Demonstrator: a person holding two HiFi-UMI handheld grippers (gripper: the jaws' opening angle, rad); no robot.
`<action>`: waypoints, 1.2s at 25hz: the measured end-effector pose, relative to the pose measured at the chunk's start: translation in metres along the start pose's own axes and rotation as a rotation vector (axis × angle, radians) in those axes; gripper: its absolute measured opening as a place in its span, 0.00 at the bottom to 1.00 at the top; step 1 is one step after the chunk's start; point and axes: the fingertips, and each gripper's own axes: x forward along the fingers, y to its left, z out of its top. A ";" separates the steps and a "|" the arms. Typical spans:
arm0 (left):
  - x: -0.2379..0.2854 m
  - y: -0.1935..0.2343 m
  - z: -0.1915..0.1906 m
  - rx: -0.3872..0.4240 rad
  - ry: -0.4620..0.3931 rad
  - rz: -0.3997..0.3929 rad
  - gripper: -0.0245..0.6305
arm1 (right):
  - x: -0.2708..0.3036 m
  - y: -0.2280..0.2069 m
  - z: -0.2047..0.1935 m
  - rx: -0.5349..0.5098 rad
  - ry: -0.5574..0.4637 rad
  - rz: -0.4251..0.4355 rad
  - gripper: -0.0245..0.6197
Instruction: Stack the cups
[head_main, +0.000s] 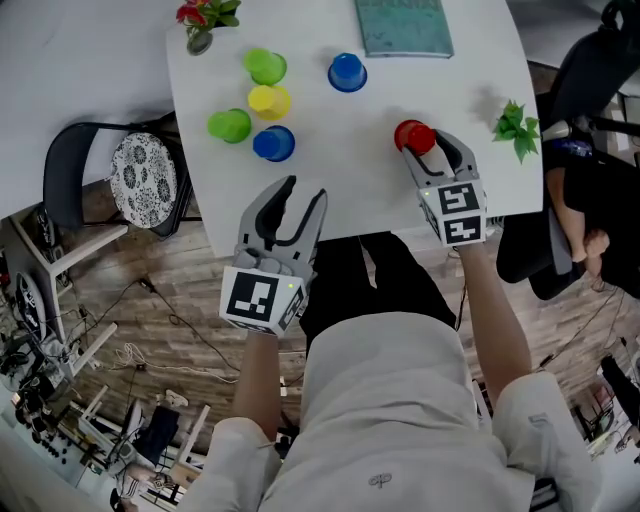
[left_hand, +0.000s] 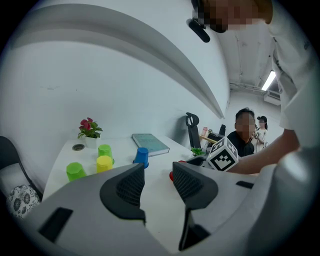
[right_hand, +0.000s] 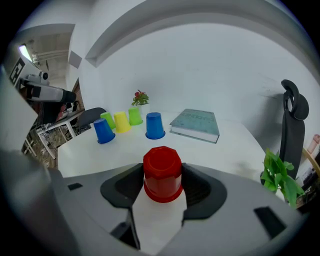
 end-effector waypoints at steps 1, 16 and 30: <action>0.000 0.001 0.000 -0.001 0.000 0.002 0.30 | 0.000 -0.001 0.000 -0.002 0.000 -0.001 0.41; -0.001 0.023 -0.011 0.034 0.007 0.062 0.33 | -0.010 -0.004 0.002 0.028 -0.018 -0.013 0.45; 0.004 0.070 -0.034 0.032 0.038 0.155 0.39 | -0.038 -0.009 0.023 0.019 -0.078 -0.035 0.46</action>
